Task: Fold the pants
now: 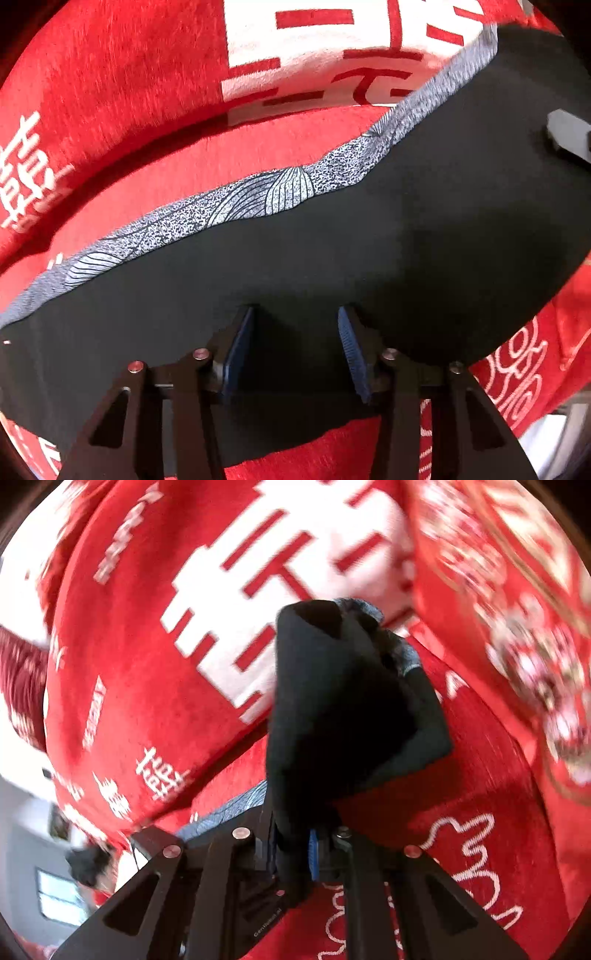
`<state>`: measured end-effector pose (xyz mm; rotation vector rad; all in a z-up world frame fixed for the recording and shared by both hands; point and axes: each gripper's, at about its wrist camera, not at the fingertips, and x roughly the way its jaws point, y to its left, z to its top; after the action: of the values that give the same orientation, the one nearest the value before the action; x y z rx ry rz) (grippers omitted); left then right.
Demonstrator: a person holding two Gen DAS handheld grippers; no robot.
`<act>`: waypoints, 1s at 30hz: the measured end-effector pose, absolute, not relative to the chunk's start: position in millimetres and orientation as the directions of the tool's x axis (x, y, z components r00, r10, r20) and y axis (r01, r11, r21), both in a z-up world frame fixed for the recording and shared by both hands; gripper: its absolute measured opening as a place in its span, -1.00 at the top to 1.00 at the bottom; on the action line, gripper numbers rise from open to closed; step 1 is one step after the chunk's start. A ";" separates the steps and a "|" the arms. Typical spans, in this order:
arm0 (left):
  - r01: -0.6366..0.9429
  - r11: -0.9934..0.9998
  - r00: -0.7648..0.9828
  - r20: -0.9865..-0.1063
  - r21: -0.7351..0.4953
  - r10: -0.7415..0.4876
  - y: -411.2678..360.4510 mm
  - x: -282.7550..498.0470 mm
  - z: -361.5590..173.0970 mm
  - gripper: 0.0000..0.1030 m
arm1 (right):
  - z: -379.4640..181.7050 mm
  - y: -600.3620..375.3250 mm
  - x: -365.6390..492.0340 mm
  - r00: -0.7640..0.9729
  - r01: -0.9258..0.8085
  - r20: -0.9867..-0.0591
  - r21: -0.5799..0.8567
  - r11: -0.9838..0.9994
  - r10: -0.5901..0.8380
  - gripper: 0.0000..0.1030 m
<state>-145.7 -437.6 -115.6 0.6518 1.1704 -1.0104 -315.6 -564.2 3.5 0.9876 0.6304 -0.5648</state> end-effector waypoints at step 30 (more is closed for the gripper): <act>0.724 0.669 0.043 -0.957 -0.168 -0.287 -188.7 51.9 -81.5 -0.43 | -34.4 -285.6 -109.3 0.313 0.349 -0.945 0.025 0.937 -0.091 0.01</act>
<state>51.9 -188.7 -81.5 0.4135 1.3143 -0.8073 -109.3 -285.6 -34.4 0.2420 1.2214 -0.2940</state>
